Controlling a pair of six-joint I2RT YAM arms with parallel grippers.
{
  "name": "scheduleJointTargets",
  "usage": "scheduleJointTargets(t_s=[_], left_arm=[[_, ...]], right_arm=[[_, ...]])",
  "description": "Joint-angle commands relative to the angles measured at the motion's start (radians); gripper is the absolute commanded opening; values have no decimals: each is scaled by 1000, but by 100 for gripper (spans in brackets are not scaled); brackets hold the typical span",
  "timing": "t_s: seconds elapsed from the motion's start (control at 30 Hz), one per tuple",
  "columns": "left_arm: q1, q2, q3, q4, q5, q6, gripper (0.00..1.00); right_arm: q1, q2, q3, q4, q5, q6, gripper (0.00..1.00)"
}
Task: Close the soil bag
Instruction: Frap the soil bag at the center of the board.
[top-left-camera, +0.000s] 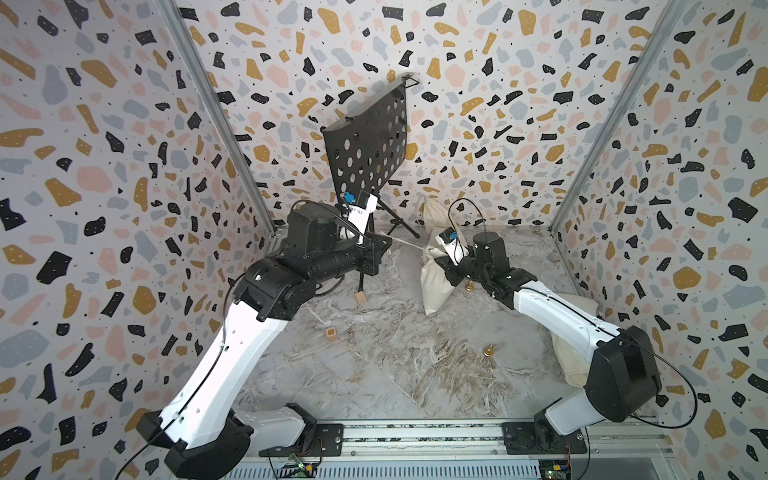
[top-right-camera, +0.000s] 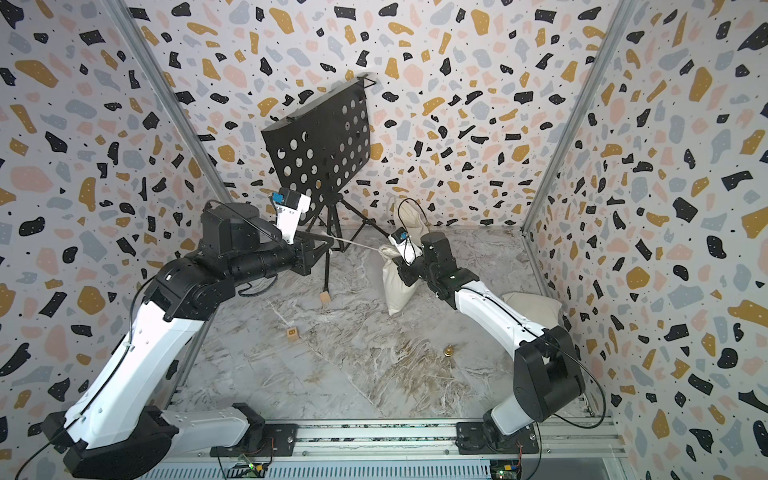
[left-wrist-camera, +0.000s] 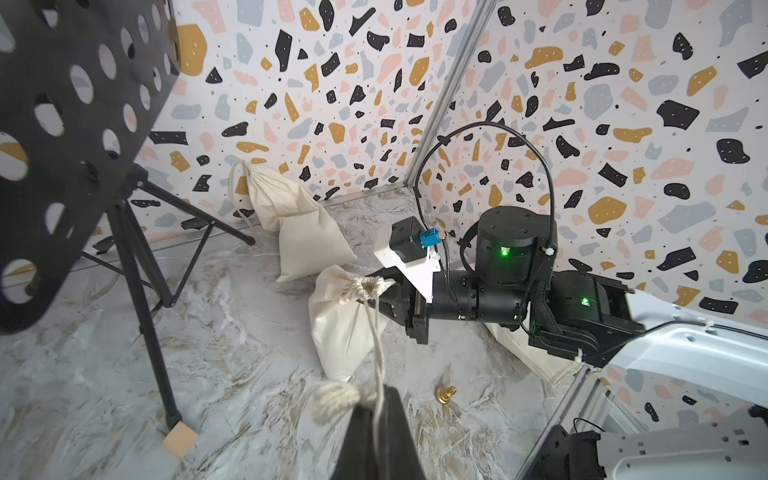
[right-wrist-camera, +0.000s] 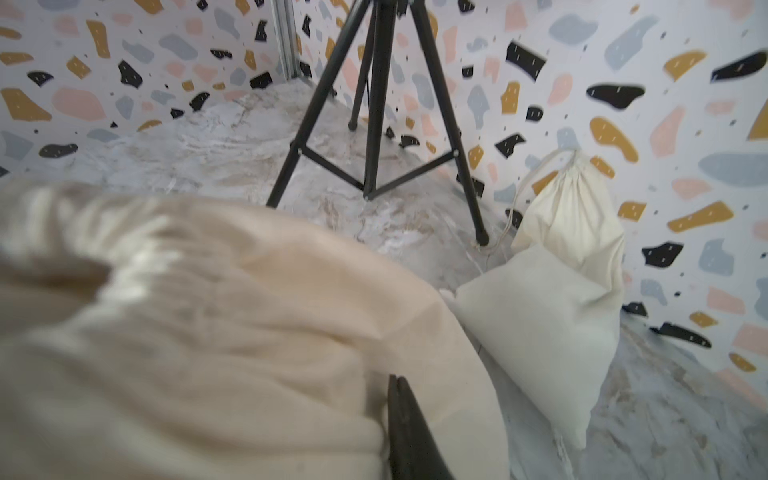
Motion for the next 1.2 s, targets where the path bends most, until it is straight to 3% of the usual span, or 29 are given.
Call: scheduleJointTargets(t_s=[0.0,0.13,0.33,0.5,0.67,0.8,0.97,1.17], left_arm=[[7,-6,-84,329,35,-65,0],[7,76,-120,331,66,-85,0],[6,90,-109,339,81,-91,0],[6,91,-82,337,111,-96,0],[6,86,-63,339,132,-102,0],[6,79,-51,339,141,-103,0],[8,50,-7,299,112,-77,0],[9,-23,84,291,133,-73,0]], right_arm=[[-27,-28,-34,-97,34,15,22],[-10,-85,-55,-86,-44,-8,41],[28,-180,-24,-79,-172,-38,71],[75,-172,79,-110,-182,-53,76],[99,-143,153,-145,-158,-49,62],[102,-127,186,-193,-140,-55,40],[95,-137,126,-240,21,-137,11],[-6,-54,71,-281,94,-134,5]])
